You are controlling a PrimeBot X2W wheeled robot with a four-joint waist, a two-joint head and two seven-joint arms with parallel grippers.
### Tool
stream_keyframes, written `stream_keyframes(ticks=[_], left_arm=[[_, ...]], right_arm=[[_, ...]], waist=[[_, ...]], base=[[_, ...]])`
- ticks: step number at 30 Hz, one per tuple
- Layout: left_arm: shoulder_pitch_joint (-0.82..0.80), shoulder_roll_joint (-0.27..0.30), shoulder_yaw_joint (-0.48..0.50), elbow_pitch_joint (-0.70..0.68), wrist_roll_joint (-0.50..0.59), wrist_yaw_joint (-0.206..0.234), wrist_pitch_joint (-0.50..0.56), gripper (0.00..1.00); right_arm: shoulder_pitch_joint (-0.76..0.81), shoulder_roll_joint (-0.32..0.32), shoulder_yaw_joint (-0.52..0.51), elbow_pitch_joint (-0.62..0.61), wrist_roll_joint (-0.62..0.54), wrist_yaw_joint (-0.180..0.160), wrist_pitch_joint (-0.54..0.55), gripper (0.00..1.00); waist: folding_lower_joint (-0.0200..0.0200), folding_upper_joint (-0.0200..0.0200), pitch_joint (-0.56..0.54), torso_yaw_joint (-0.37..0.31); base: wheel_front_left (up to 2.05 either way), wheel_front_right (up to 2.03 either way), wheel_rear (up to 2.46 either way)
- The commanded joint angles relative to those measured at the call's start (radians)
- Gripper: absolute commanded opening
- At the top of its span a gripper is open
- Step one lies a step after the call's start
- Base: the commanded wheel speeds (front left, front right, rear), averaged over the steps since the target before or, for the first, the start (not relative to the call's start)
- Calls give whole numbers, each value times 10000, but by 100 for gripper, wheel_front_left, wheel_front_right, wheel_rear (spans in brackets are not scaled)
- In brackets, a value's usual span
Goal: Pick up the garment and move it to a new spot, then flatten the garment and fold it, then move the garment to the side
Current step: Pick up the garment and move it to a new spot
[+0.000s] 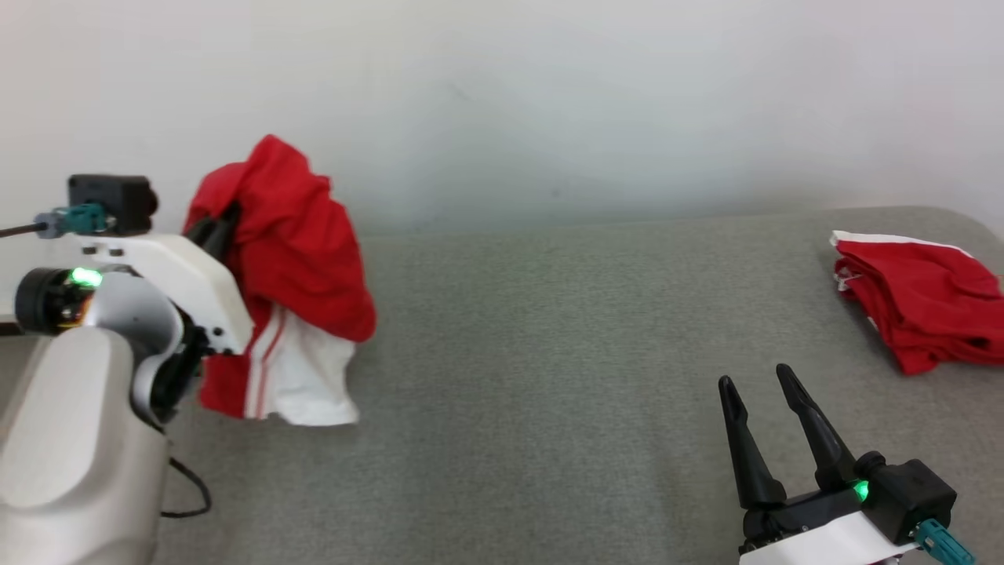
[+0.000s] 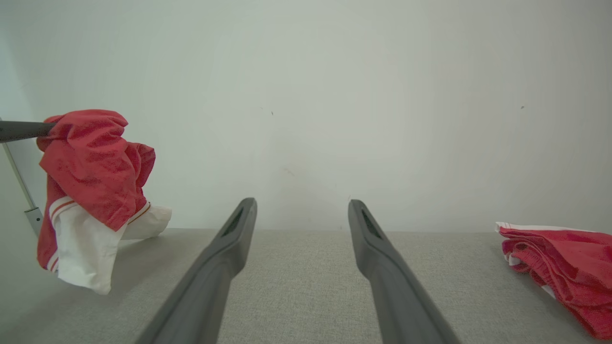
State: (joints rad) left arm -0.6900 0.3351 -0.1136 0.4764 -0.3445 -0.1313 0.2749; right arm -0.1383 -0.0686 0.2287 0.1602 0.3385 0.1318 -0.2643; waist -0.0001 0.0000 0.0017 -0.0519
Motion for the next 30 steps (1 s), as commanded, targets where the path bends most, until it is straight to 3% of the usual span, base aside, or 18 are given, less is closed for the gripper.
stream_keyframes(ticks=[1, 9, 13, 18, 24, 25, 26, 30], left_arm=[[233, -25, -39, -423, -143, 22, 68, 0], [1184, -842, -674, -3810, -339, 296, 794, 0], [1691, -1458, -1316, -4468, -255, 443, 895, 0], [2369, -2252, -2303, -3390, -293, 357, 217, 0], [2262, -2696, -3499, -854, -326, 151, -1513, 0], [2164, -2730, -3648, -448, -428, 118, -1696, 73], [2046, -2760, -3806, -40, -478, 106, -1873, 100], [1677, -2802, -4332, 959, -837, 29, -2559, 100]], right_arm=[[119, -93, -27, -58, 22, -23, 6, 100], [-13, -175, -94, -163, 18, -23, 5, 100], [-91, -181, -45, -106, 47, -23, 6, 100], [-274, -130, 104, -83, 91, -24, 6, 100], [-486, -100, 207, -19, 104, -24, 5, 100], [-514, -95, 243, -7, 111, -23, 5, 100], [-542, -89, 275, 4, 121, -24, 6, 100], [-598, -88, 253, 66, 88, -24, 6, 100]], waist=[[1, 0, -72, -252], [1, 0, 100, -1231], [1, 0, 225, -1720], [1, 0, 452, -2340], [1, 0, 735, -2823], [1, 0, 779, -2883], [1, 0, 820, -2933], [1, 0, 876, -2891]], base=[[0, 0, 0], [0, 0, 0], [0, 0, 0], [0, 0, 0], [0, 0, 0], [0, 0, 0], [0, 0, 0], [0, 0, 0]])
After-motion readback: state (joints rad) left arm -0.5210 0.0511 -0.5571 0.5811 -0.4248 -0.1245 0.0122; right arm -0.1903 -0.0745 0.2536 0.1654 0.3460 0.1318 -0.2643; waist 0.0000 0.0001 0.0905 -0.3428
